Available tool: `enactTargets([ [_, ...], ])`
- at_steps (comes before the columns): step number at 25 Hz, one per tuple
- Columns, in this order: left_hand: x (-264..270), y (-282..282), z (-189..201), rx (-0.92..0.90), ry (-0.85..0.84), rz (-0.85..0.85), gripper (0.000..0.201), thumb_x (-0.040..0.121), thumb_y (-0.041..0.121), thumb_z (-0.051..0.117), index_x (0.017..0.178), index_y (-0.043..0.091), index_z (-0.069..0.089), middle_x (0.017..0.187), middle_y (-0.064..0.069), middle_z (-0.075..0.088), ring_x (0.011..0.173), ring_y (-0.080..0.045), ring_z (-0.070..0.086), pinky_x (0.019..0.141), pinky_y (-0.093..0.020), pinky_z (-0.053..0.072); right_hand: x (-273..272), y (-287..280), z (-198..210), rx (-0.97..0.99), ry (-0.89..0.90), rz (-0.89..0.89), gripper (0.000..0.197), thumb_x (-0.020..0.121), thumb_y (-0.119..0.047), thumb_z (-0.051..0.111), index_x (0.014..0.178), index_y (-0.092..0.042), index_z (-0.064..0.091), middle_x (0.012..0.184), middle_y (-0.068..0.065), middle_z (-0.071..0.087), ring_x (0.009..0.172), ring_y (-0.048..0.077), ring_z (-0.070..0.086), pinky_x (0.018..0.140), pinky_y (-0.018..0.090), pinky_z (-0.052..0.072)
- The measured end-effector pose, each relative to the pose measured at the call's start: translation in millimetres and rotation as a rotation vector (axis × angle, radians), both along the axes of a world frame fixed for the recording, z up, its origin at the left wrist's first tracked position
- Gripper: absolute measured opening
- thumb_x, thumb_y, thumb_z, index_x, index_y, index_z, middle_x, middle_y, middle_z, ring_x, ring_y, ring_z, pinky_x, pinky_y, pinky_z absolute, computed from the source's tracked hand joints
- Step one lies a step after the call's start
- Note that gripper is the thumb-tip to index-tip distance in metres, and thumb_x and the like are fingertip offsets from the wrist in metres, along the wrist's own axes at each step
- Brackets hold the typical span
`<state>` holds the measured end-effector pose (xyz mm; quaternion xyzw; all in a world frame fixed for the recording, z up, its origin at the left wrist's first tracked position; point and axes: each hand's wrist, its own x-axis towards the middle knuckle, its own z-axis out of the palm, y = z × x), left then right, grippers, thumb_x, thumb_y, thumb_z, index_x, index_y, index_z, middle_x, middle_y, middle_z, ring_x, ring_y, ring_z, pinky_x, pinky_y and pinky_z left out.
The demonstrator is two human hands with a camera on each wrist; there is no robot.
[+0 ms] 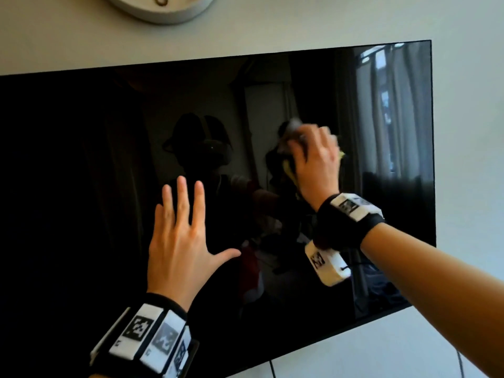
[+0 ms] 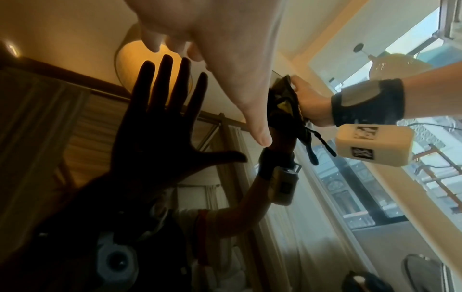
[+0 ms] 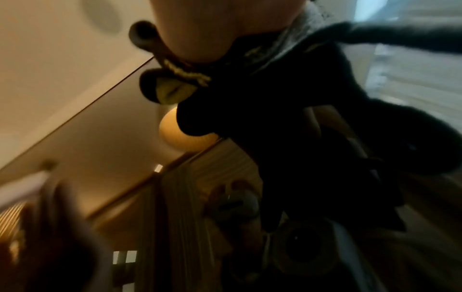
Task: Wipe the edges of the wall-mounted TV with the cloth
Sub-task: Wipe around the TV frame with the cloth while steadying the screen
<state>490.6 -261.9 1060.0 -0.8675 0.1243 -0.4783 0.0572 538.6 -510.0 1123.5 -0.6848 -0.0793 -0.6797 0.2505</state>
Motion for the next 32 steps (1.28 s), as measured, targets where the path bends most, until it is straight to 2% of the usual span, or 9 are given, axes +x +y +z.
enactTargets([
  [6,5.7,13.7,-7.0,0.053,0.029,0.019,0.129,0.055,0.073,0.069,0.151,0.005,0.015,0.157,-0.021,0.016,0.143,-0.041,0.017,0.110,-0.054,0.031,0.6,31.1,1.4,0.059,0.009,0.022,0.025,0.091,-0.031,0.049,0.103,-0.011,0.059,0.094,0.011,0.055,0.086,0.029,0.050,0.074,0.041,0.039],
  [9,5.7,12.8,-6.8,0.028,0.022,0.015,0.130,0.053,0.072,0.072,0.151,0.005,0.018,0.157,-0.021,0.018,0.143,-0.041,0.019,0.109,-0.055,0.033,3.6,40.9,-10.5,-0.215,-0.006,-0.014,0.022,0.091,-0.029,0.054,0.103,-0.012,0.060,0.090,0.011,0.055,0.082,0.030,0.050,0.071,0.040,0.040],
  [12,6.3,12.7,-7.8,0.020,0.021,0.001,0.130,0.053,0.072,0.071,0.151,0.005,0.018,0.157,-0.020,0.017,0.143,-0.041,0.020,0.109,-0.055,0.034,4.0,39.6,0.2,0.129,0.011,0.032,0.025,0.091,-0.030,0.051,0.105,-0.011,0.058,0.095,0.012,0.055,0.088,0.031,0.050,0.075,0.040,0.040],
  [16,8.6,14.5,-8.4,-0.001,0.031,-0.035,0.131,0.050,0.070,0.074,0.150,0.006,0.020,0.157,-0.019,0.019,0.142,-0.040,0.021,0.110,-0.055,0.034,5.6,63.6,-15.1,-0.200,-0.002,-0.017,0.022,0.090,-0.029,0.054,0.103,-0.012,0.060,0.090,0.011,0.056,0.082,0.029,0.051,0.071,0.040,0.039],
  [20,6.5,15.4,-7.3,0.010,0.053,-0.059,0.126,0.057,0.071,0.072,0.151,0.008,0.016,0.159,-0.017,0.011,0.145,-0.038,0.014,0.113,-0.053,0.029,3.3,75.1,-6.1,0.146,0.022,0.016,0.020,0.091,-0.026,0.054,0.105,-0.011,0.057,0.095,0.011,0.055,0.087,0.029,0.050,0.076,0.041,0.039],
  [23,-1.9,40.1,-2.8,0.041,-0.010,-0.101,0.121,0.059,0.075,0.066,0.151,0.012,0.019,0.159,-0.018,0.010,0.146,-0.038,0.011,0.114,-0.053,0.026,2.6,96.0,-16.8,-0.134,0.005,-0.026,0.023,0.091,-0.031,0.052,0.103,-0.013,0.058,0.092,0.012,0.056,0.084,0.030,0.051,0.073,0.039,0.037],
  [26,-9.8,91.8,4.4,0.010,-0.028,-0.040,0.125,0.056,0.079,0.061,0.153,0.015,0.013,0.159,-0.019,0.011,0.145,-0.040,0.009,0.113,-0.054,0.022,2.1,111.0,-2.9,0.189,0.006,0.011,0.024,0.091,-0.030,0.051,0.105,-0.011,0.057,0.096,0.013,0.055,0.088,0.032,0.051,0.077,0.044,0.040],
  [30,-3.9,135.5,2.1,0.038,0.045,0.035,0.131,0.054,0.077,0.066,0.153,0.013,0.009,0.159,-0.017,0.010,0.145,-0.039,0.014,0.112,-0.055,0.028,-0.6,161.2,-12.4,-0.217,-0.021,-0.038,0.021,0.090,-0.029,0.054,0.101,-0.012,0.060,0.088,0.013,0.055,0.082,0.033,0.051,0.070,0.042,0.040],
  [32,0.6,138.4,-1.3,0.060,0.050,0.031,0.131,0.054,0.075,0.068,0.153,0.013,0.009,0.160,-0.016,0.009,0.145,-0.038,0.015,0.112,-0.054,0.029,-0.1,156.9,2.7,-0.022,-0.005,0.003,0.021,0.090,-0.029,0.054,0.102,-0.012,0.058,0.092,0.013,0.056,0.085,0.033,0.052,0.074,0.044,0.042],
])
